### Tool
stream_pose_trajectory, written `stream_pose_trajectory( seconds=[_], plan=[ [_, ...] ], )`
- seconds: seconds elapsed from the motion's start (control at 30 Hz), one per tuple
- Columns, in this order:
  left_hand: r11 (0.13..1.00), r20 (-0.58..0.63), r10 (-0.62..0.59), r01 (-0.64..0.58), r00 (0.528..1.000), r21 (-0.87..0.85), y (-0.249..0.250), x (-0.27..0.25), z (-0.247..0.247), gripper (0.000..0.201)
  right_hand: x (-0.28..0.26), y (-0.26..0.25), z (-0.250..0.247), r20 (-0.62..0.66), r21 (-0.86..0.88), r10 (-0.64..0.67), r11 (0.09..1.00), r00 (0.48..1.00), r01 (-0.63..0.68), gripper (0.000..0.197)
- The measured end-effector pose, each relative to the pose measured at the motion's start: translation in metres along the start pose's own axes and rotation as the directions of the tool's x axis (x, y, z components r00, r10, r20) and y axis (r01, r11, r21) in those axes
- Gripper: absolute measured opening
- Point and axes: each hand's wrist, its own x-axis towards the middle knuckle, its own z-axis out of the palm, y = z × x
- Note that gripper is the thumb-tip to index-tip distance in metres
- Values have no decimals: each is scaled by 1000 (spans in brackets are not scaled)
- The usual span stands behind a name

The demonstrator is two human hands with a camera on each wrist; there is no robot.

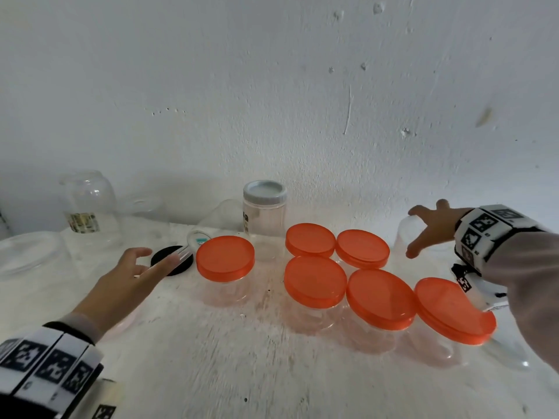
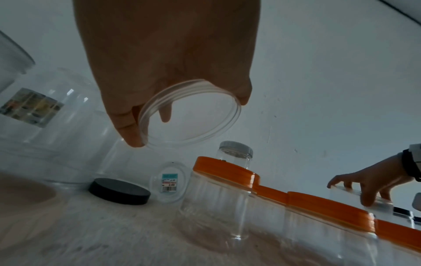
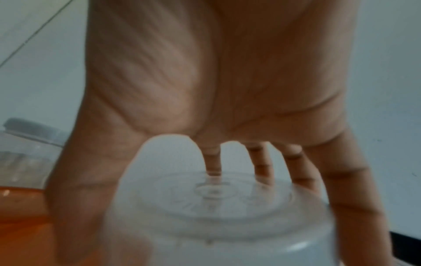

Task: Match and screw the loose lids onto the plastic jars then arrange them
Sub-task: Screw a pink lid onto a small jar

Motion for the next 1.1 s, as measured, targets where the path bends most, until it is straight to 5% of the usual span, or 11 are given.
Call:
stream_pose_trajectory(
  seconds=[0.2,0.4,0.57,0.77,1.0,1.1],
  plan=[
    [989,7,5,-4,1000,-146,14,-12,3,113,-25,-2,-8,-308,167,-34,982,951,89,99],
    [948,36,38,-24,999,-319,23,-24,-9,95,-65,-24,-12,-595,443,-50,812,802,379,97],
    [925,74,94,-60,993,-376,25,-32,-26,102,-114,-65,-8,-519,719,-71,503,852,480,81],
    [904,91,144,-94,985,-416,19,-38,-43,92,-167,-124,10,-339,893,-341,177,877,414,91],
    [901,126,163,-95,979,-422,0,-42,-61,90,-179,-176,38,-242,856,-427,328,871,399,53],
    [902,134,164,-93,977,-422,-11,-41,-68,84,-181,-198,54,-160,838,-428,417,890,351,60]
  ],
)
